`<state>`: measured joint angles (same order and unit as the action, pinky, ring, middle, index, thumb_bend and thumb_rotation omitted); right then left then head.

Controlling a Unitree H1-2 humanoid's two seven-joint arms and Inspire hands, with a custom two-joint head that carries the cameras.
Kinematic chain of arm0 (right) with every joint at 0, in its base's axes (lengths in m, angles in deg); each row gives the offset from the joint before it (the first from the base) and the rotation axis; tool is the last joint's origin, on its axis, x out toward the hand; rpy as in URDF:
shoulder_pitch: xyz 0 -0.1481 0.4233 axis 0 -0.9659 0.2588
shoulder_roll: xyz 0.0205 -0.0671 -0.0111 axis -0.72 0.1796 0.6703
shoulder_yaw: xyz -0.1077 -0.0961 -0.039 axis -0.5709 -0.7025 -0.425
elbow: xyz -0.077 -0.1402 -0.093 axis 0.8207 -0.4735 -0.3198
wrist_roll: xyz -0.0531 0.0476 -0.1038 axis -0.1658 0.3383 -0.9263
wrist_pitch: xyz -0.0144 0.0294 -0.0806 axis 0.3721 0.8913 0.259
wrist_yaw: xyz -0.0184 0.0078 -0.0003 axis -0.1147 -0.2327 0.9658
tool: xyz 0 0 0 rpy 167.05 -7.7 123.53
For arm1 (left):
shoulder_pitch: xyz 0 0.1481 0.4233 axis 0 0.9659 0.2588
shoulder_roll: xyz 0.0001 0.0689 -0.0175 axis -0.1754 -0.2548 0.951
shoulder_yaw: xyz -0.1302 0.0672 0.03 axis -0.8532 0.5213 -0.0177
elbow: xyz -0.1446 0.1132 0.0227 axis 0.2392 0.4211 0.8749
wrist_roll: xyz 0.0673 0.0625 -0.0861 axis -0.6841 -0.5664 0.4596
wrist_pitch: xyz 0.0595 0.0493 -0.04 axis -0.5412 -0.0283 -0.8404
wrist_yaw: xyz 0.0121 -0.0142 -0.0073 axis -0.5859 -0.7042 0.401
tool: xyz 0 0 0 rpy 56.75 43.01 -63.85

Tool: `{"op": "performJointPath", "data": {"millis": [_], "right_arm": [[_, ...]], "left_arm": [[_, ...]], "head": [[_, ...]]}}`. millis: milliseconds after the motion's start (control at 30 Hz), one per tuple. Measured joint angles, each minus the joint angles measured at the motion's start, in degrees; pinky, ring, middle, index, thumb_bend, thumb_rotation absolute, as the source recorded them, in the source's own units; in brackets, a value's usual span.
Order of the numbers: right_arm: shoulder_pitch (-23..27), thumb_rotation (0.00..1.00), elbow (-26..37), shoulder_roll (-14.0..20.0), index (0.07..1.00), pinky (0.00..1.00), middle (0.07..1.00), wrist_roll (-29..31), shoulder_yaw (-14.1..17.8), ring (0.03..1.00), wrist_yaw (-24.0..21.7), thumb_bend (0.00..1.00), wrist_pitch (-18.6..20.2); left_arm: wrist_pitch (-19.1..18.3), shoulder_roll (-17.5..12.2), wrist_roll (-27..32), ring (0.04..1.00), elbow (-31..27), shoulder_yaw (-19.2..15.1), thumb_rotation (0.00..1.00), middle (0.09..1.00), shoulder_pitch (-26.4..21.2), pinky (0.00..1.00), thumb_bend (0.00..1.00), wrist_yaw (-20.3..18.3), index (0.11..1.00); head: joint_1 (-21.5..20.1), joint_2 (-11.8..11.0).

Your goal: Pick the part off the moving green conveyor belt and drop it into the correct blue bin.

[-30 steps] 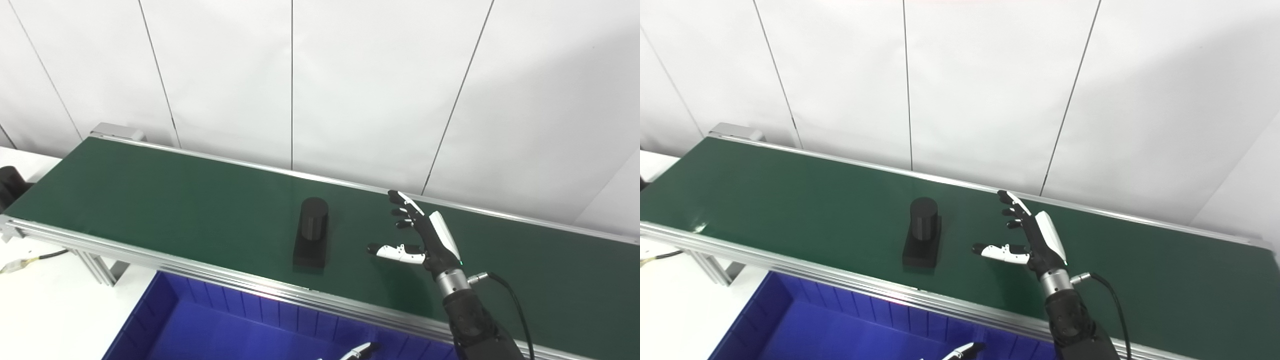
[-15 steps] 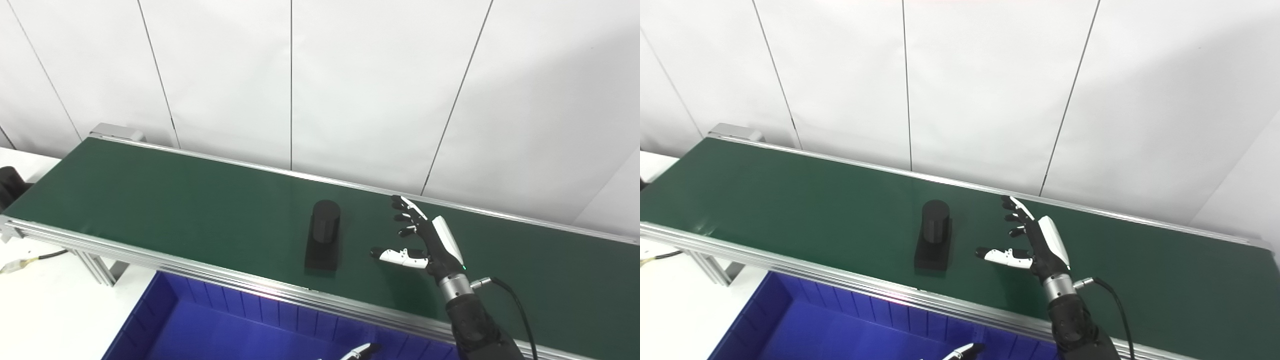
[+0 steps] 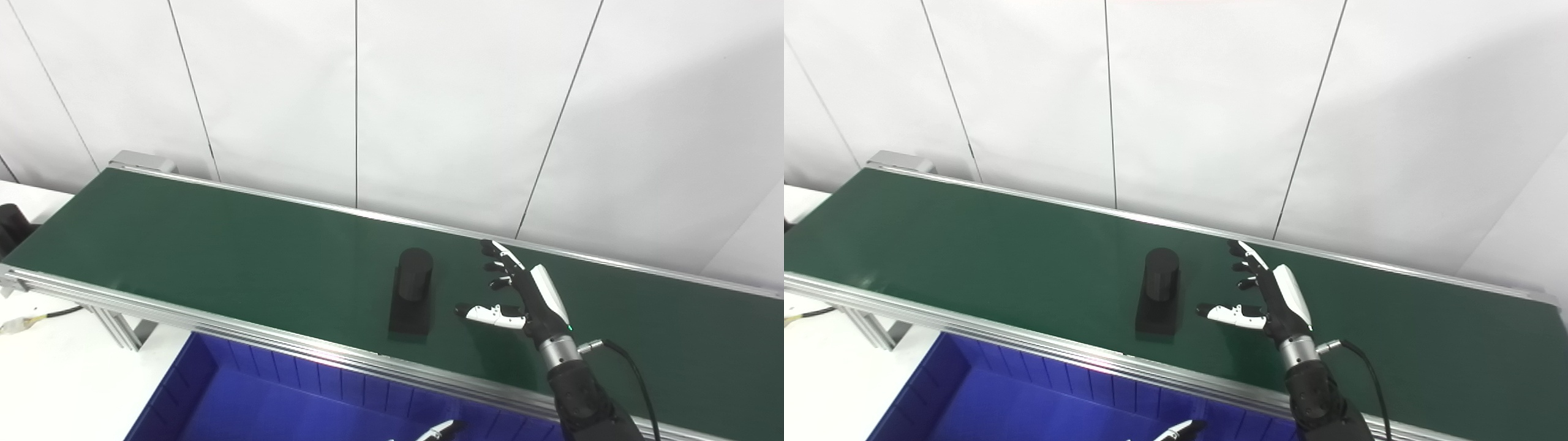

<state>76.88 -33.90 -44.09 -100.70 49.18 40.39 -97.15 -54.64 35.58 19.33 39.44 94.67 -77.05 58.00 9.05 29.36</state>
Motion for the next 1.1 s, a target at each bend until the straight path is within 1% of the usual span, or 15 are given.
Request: {"op": "performJointPath", "data": {"millis": [167,267,433,500,633,700,800,900,1000,1100], "right_arm": [[0.00,0.48,-0.16,0.01,0.906,0.63,0.860,-0.04,0.02,0.796,0.09,0.91,0.01],[0.00,0.50,-0.19,0.00,0.911,0.62,0.875,-0.16,-0.01,0.810,0.17,0.90,0.02],[0.00,0.48,-0.21,0.00,0.904,0.63,0.898,-1.03,-0.02,0.827,0.85,0.90,0.03],[0.00,0.49,-0.28,0.00,0.905,0.62,0.905,-1.24,-0.02,0.827,1.33,0.90,0.03],[0.05,0.50,-1.45,0.02,0.905,0.61,0.904,-1.65,-0.10,0.829,1.98,0.90,0.03],[0.04,0.50,-1.46,0.02,0.905,0.63,0.900,-1.95,-0.23,0.824,2.01,0.89,0.03],[0.04,0.51,-1.45,0.02,0.909,0.64,0.899,-2.37,-0.36,0.843,2.06,0.89,0.17],[0.03,0.53,-1.42,0.02,0.917,0.72,0.916,-3.02,-0.59,0.906,2.12,0.90,1.59],[0.00,0.54,-1.43,0.08,0.921,0.79,0.923,-3.48,-0.66,0.938,2.12,0.90,2.19],[0.00,0.54,-1.42,0.18,0.922,0.76,0.922,-3.72,-0.76,0.916,2.13,0.90,2.41]], "left_arm": [[0.00,-0.08,0.10,0.887,-0.02,-0.03,0.85,0.908,0.00,0.87,0.82,-0.40,0.889],[0.00,-0.21,0.15,0.883,-0.02,-0.10,0.85,0.906,0.00,0.87,0.82,-0.55,0.888],[0.00,-0.34,0.19,0.884,-0.03,-0.20,0.85,0.906,0.01,0.86,0.82,-0.89,0.887],[0.00,-0.39,0.20,0.883,-0.07,-0.29,0.86,0.903,0.02,0.85,0.84,-0.91,0.882],[0.00,-0.46,0.21,0.886,-0.12,-0.87,0.87,0.904,0.16,0.85,0.86,-1.21,0.883],[0.00,-0.52,0.22,0.885,-0.16,-1.18,0.87,0.903,0.38,0.85,0.86,-1.81,0.884],[0.00,-0.56,0.26,0.881,-0.37,-1.66,0.87,0.900,0.76,0.85,0.86,-2.64,0.883],[0.00,-0.56,0.72,0.878,-0.43,-2.40,0.87,0.898,0.94,0.85,0.86,-3.38,0.882],[0.00,-0.57,0.75,0.880,-0.47,-2.76,0.87,0.899,0.96,0.84,0.86,-3.41,0.884],[0.00,-0.56,0.77,0.886,-0.53,-2.92,0.87,0.902,1.03,0.85,0.86,-3.96,0.885]], "head": [[-0.17,0.09],[-0.26,0.00],[-0.53,0.00],[-0.88,0.09],[-0.97,0.09],[-1.14,0.17],[-1.32,0.18],[-1.41,0.18],[-1.67,0.26],[-1.76,0.26]]}}
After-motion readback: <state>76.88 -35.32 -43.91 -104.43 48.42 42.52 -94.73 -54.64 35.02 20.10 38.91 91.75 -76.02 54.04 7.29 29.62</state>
